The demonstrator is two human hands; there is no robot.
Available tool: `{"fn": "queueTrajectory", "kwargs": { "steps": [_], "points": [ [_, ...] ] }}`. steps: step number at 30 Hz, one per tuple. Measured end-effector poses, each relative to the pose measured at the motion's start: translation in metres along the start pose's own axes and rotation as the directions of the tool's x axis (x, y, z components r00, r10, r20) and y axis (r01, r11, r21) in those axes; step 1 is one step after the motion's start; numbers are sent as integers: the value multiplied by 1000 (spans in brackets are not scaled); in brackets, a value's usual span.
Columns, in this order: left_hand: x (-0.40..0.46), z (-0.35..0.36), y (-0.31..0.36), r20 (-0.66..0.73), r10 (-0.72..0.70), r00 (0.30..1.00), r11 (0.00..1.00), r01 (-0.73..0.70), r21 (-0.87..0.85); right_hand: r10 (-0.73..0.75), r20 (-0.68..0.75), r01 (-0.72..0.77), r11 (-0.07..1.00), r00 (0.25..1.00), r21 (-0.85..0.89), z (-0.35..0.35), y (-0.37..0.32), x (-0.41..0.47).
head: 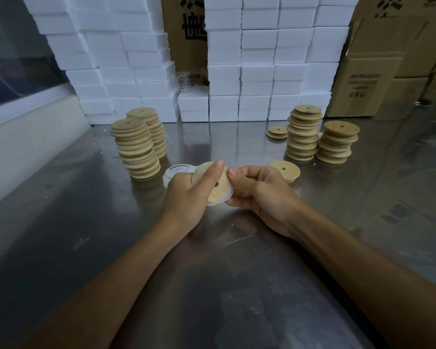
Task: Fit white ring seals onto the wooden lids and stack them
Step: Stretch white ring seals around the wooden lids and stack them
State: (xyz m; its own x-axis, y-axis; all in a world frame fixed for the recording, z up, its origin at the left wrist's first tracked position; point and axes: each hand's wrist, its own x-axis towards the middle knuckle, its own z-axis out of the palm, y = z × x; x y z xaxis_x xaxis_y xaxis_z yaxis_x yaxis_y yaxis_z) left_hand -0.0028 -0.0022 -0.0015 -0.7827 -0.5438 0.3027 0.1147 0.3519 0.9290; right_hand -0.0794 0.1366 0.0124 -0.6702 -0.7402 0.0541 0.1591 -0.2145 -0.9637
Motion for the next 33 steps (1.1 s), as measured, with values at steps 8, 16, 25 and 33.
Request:
{"fn": "queueTrajectory", "kwargs": {
  "steps": [8,16,25,33],
  "points": [
    [-7,1,1,226,59,972,986,-92,140,-374,-26,324,834,927,-446,2,4,-1],
    [-9,-2,2,281,70,957,964,-137,228,-488,321,532,389,812,-752,-1,-14,-7],
    [-11,-1,4,257,209,943,942,-265,206,-294,33,275,840,955,-467,-5,-12,-6],
    [-9,-1,5,218,188,958,976,-207,65,-209,17,203,924,978,-324,-5,-13,-5]
  ]
}}
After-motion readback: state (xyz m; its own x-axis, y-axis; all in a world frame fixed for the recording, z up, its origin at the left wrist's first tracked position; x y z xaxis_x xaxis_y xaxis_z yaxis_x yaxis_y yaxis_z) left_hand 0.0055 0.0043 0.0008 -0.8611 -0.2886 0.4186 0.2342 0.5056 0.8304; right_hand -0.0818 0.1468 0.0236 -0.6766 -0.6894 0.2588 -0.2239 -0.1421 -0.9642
